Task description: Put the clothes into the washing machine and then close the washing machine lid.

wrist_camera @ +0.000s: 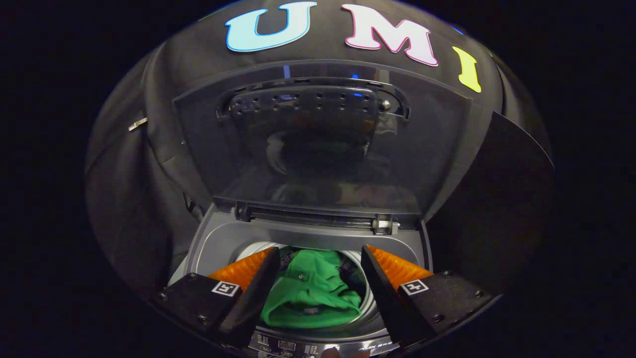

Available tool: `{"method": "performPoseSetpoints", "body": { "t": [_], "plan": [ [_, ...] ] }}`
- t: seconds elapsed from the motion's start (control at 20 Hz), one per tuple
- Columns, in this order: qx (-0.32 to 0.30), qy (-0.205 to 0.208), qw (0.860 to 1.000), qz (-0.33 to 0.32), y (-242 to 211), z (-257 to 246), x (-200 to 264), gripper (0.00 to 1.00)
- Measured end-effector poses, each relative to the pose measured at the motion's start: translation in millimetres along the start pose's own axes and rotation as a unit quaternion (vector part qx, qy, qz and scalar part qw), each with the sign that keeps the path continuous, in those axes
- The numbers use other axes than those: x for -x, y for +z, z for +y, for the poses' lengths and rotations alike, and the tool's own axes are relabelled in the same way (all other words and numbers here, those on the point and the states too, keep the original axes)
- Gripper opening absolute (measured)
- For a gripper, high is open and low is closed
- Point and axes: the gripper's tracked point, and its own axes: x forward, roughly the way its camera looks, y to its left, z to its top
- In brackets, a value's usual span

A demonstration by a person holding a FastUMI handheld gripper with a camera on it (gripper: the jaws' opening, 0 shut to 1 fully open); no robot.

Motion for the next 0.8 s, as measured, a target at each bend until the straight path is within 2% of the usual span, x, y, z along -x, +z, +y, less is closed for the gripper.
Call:
{"method": "performPoseSetpoints", "body": {
  "t": [0.35,0.8],
  "plan": [
    [0.039,0.003,0.999,-0.027,9.9,1.3,23.5,1.00],
    [0.055,0.020,0.995,-0.082,36.8,5.8,69.3,1.00]
  ]
}}
